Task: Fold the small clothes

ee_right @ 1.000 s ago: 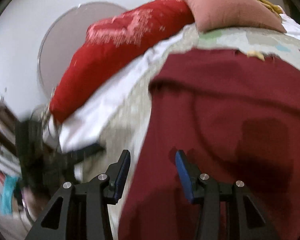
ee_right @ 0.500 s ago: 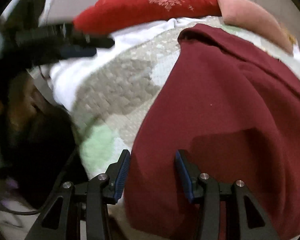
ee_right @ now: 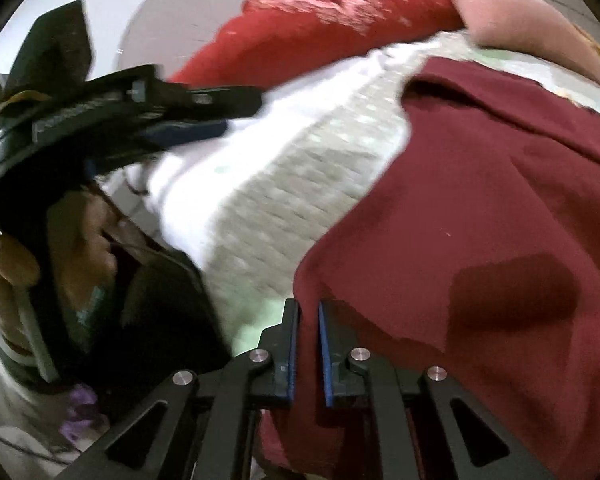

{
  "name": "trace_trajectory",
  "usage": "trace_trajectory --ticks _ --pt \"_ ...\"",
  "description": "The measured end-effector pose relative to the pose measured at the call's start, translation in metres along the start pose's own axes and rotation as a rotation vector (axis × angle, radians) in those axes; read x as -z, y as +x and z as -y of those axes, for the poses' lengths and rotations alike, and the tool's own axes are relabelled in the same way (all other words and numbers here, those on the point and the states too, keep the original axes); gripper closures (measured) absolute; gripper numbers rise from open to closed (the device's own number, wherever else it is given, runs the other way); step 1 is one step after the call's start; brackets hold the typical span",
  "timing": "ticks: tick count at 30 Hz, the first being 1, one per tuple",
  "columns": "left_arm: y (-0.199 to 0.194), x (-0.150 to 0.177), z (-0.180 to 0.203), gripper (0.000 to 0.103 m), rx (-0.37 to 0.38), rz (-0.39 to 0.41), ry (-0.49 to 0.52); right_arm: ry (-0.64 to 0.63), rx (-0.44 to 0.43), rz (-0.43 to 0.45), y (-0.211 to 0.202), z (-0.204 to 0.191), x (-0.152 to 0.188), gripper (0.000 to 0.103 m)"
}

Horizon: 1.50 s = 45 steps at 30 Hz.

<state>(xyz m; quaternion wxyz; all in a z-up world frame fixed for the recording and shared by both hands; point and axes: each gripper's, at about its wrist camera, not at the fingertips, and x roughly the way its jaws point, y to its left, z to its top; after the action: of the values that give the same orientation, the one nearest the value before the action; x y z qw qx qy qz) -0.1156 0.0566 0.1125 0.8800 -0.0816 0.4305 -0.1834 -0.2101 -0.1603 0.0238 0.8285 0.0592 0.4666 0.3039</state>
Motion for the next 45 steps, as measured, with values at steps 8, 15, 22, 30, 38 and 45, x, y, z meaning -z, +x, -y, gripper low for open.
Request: trace_trajectory --ticks 8,15,22,30,38,45 --pt "0.013 -0.01 0.024 0.049 0.006 -0.005 0.054 0.1 -0.137 -0.032 0.047 0.003 0.004 0.092" --pt "0.051 -0.008 0.077 0.049 0.075 -0.061 0.142 0.225 -0.031 0.175 -0.062 0.061 0.021 0.062" --pt "0.119 0.011 0.124 0.049 0.092 -0.206 0.214 0.328 0.337 0.101 -0.091 0.14 0.052 0.062" --pt "0.137 0.02 0.144 0.049 0.044 -0.225 0.308 0.425 0.398 0.341 -0.189 0.197 0.031 0.062" --pt "0.14 0.01 0.151 0.049 0.077 -0.215 0.273 0.49 0.73 0.234 -0.206 0.332 -0.036 0.058" --pt "0.146 0.002 0.155 0.049 0.072 -0.217 0.289 0.644 0.694 0.278 -0.217 0.421 -0.04 0.058"
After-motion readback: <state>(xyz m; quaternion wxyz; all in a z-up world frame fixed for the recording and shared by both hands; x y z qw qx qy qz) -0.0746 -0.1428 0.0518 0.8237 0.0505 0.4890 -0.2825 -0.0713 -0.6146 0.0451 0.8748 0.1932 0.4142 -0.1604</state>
